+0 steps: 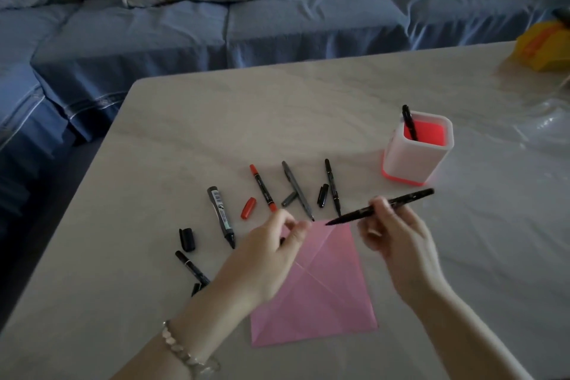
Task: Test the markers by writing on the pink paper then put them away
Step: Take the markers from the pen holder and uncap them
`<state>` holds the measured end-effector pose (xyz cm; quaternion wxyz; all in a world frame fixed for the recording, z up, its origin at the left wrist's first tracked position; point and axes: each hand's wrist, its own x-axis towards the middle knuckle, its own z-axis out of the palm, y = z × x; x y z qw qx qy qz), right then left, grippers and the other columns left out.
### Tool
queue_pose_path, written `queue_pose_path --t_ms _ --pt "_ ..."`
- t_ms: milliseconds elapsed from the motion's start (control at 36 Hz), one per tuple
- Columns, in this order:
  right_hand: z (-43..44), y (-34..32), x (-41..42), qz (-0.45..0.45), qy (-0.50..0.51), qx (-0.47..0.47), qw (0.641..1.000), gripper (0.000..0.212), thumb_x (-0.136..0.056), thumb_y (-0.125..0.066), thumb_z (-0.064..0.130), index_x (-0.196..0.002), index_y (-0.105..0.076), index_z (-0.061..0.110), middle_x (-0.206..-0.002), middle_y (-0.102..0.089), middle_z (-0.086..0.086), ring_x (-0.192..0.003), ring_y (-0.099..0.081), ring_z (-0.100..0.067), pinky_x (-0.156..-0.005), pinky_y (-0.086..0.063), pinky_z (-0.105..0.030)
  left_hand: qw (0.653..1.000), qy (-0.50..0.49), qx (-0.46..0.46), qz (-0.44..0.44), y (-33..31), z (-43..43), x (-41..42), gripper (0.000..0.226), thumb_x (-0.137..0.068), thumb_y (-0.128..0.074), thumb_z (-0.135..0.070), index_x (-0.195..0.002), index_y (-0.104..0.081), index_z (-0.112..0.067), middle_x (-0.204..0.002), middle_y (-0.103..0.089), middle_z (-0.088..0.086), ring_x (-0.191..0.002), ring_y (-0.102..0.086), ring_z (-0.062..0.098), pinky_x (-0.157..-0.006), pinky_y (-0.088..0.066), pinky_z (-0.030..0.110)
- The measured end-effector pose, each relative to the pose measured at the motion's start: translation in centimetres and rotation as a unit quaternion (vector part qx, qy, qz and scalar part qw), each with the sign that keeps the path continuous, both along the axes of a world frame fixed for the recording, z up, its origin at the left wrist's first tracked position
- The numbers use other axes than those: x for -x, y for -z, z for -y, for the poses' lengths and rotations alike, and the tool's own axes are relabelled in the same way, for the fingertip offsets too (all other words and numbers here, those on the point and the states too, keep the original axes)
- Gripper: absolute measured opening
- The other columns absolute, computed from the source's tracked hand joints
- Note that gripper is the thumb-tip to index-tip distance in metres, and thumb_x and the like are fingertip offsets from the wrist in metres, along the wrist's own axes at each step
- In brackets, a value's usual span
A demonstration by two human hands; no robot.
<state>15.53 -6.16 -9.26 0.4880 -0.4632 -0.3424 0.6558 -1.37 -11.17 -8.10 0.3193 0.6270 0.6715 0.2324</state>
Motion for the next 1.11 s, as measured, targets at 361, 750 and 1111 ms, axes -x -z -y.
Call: queue_pose_path --t_ms 361,750,1111 --pt "-8.8 2.4 -4.5 0.48 -0.185 -0.099 0.852 0.013 -0.084 -0.064 0.02 -0.091 -0.059 0.01 -0.063 -0.061 -0.004 -0.055 -0.059 -0.019 -0.053 -0.046 -0.024 0.995 -0.094 0.018 0.039 2.0 -1.3 0.1 0.017 -0.097 -0.036 -0.015 -0.103 -0.049 -0.025 -0.096 -0.055 -0.001 -0.07 -0.054 0.006 -0.054 -0.04 0.004" --pt "-10.7 5.3 -3.2 0.581 -0.125 -0.084 0.799 0.036 -0.081 -0.066 0.029 -0.104 -0.059 0.002 -0.09 -0.064 -0.012 -0.085 -0.059 -0.032 -0.074 -0.049 -0.036 0.997 -0.048 -0.049 0.037 2.3 -7.1 -4.5 0.011 -0.087 -0.058 -0.017 -0.097 -0.062 -0.018 -0.094 -0.063 -0.003 -0.077 -0.057 0.008 -0.063 -0.042 0.008" --pt "-10.1 -1.7 -8.3 0.585 -0.046 -0.179 0.79 0.022 -0.084 -0.057 0.025 -0.105 -0.064 0.024 -0.083 -0.061 0.009 -0.079 -0.059 -0.019 -0.072 -0.051 -0.031 0.988 0.044 -0.01 -0.147 5.5 -15.1 -9.4 0.021 -0.087 -0.055 -0.017 -0.101 -0.058 -0.001 -0.105 -0.063 0.015 -0.1 -0.057 0.029 -0.082 -0.042 0.032"
